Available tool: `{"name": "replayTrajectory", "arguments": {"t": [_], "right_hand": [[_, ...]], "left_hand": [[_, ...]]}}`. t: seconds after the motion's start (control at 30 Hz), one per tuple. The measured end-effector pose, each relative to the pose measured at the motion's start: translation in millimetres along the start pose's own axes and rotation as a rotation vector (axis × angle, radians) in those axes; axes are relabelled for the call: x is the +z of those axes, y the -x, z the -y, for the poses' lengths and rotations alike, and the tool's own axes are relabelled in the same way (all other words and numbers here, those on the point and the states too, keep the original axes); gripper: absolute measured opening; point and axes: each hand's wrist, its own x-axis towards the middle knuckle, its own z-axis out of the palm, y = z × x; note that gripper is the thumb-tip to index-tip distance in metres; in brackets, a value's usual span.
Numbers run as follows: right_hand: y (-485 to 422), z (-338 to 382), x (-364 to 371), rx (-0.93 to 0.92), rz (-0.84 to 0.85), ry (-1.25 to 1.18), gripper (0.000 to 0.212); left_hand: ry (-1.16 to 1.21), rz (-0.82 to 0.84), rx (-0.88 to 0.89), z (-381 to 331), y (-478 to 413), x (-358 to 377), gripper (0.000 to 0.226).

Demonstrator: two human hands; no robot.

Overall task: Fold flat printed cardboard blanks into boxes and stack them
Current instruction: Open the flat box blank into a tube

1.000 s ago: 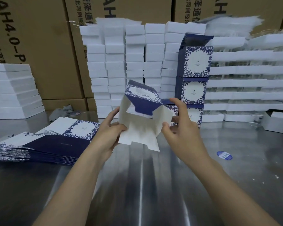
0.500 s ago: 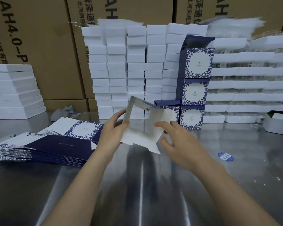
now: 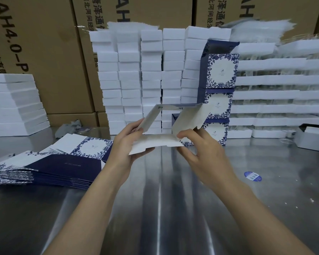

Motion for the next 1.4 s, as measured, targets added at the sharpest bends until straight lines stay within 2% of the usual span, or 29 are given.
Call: {"name": "replayTrajectory", "arguments": {"t": [0.07,0.13,0.27,0.37,0.47,0.57,0.67,0.77,0.93,1.1,1.23,1.33,1.4], "right_hand": [[0,2,0,-0.018,-0.022,-0.013,0.026],[0,2,0,-0.057,-0.028,-0.019,0.034],[0,-1,2,-0.111,0.012,-0.074,0.050],[1,-1,4,-0.095,-0.021,-0.128,0.060],[1,1,4,-0.049,-0.072,-0.100,0.052],[0,5,2,-0.012,-0.113,-0.074,0.050],[-1,7,0,0.012,-0.131,-0.039,0.053],[-1,8,-1,-0.002,-0.164,-0.006,0.042],[0,5,1,-0.016,-0.211,0.048,0.032],[1,3,5,-0.062,-0.241,0.059,0.064],[3,4,6,-0.144,-0.200,-0.035,0.089],[4,6,10,-0.176,-0.205,-0.186,0.093],[5,13,13,-0.104,-0.252,-0.369,0.093]], "left_hand": [[0.067,0.040,0.008,-1,3,3,0.020],[0.138,0.081,-0.002,-1,6,6,0.024],[0.261,0.095,-0.126,-2,9,7,0.060],[0.241,0.062,-0.171,-3,11,12,0.055],[0.263,0.023,-0.183,-2,13,17,0.068],[0.237,0.065,-0.148,-1,14,18,0.081],[0.176,0.083,-0.108,1,14,20,0.081],[0.090,0.051,-0.095,5,15,24,0.087],[0.058,-0.044,-0.061,14,15,30,0.072],[0.084,-0.114,-0.021,18,15,35,0.063],[0.137,-0.195,0.027,20,15,37,0.027],[0.171,-0.250,0.065,21,14,34,0.020],[0.177,-0.292,0.089,19,14,32,0.029]]}}
